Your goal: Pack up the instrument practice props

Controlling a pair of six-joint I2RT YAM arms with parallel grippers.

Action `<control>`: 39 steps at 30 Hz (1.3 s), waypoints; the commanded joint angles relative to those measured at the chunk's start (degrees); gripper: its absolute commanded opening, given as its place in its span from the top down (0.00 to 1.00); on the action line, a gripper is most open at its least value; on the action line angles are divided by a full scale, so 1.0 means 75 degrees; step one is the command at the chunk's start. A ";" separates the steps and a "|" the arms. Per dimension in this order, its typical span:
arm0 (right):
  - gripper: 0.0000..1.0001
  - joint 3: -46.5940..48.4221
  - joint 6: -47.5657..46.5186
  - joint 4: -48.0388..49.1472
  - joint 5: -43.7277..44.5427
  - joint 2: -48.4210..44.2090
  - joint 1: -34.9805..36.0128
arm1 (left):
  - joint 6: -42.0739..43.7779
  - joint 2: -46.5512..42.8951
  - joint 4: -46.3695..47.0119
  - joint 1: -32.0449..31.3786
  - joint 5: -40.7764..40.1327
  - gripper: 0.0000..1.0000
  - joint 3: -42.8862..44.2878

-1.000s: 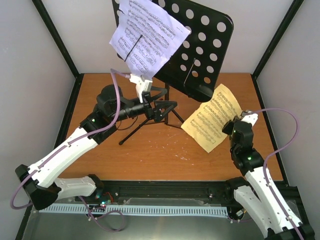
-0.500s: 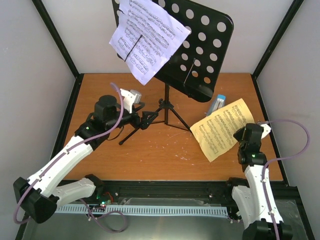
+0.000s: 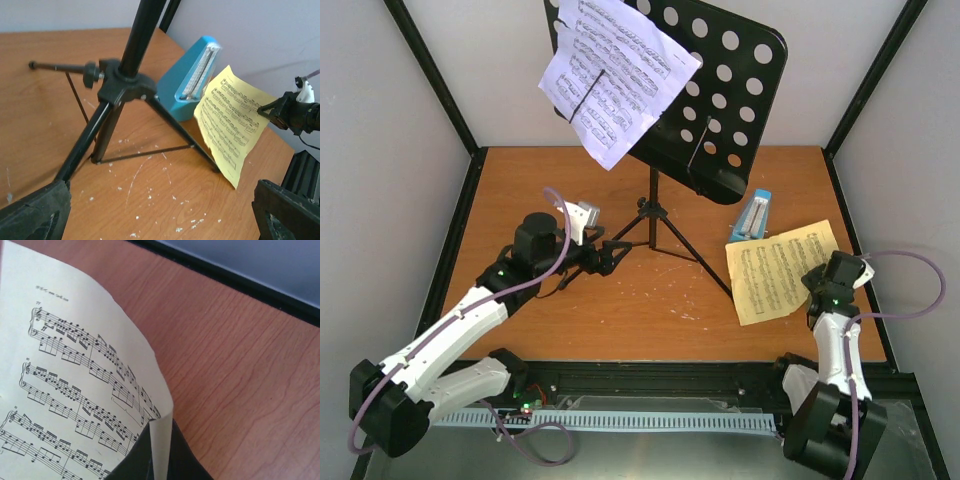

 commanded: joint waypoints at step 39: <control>0.02 0.0494 -0.0652 -0.0340 -0.0942 -0.1474 -0.0413 | 0.1413 0.3885 0.3569 0.0386 -0.0226 0.39 -0.0177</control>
